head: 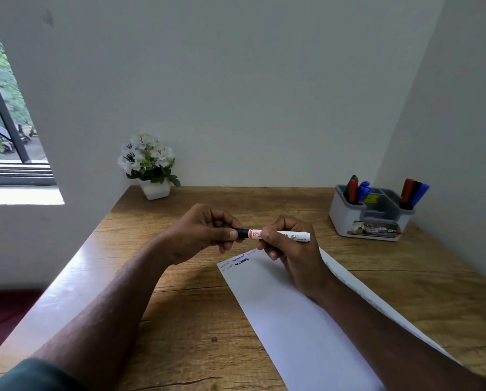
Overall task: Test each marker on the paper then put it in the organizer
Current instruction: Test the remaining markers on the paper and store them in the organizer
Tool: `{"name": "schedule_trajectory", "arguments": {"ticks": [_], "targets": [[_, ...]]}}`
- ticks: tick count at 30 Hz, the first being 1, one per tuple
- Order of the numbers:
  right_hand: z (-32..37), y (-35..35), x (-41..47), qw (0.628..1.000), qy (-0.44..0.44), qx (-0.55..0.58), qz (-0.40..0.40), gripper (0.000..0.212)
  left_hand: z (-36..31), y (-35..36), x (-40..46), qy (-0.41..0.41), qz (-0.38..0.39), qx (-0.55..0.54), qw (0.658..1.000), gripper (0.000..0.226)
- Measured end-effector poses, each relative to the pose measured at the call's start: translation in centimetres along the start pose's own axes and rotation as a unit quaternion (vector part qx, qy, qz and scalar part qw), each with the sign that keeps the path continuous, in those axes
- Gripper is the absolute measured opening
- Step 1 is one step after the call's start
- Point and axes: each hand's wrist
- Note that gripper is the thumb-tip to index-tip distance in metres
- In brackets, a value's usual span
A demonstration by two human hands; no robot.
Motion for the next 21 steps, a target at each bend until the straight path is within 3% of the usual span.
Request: {"name": "schedule_trajectory", "arguments": {"ticks": [3, 11, 14, 17, 21], "targets": [[-0.1, 0.0, 0.1, 1.000, 0.007, 0.013, -0.005, 0.025, -0.1, 0.2, 0.1, 0.007, 0.012, 0.003, 1.000, 0.018], [0.0, -0.3, 0.0, 1.000, 0.010, 0.008, -0.011, 0.016, -0.2, 1.2, 0.3, 0.019, -0.019, -0.006, 1.000, 0.022], [0.0, 0.1, 0.1, 1.000, 0.002, -0.018, -0.020, 0.024, 0.0, 1.1, 0.3, 0.031, -0.060, -0.039, 0.997, 0.026], [0.0, 0.5, 0.4, 0.997, 0.015, -0.064, -0.045, 0.018, -0.2, 1.4, 0.3, 0.031, -0.070, -0.063, 0.995, 0.029], [0.6, 0.4, 1.3, 0.991, 0.065, -0.105, -0.056, 0.012, -0.4, 2.2, 1.3, 0.021, -0.077, -0.012, 0.997, 0.027]]}}
Point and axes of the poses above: each hand's wrist, its own x-axis towards the middle knuckle, its own y-axis out of the palm, z = x × y, and after that the axes turned 4 degrees about z, right-handed
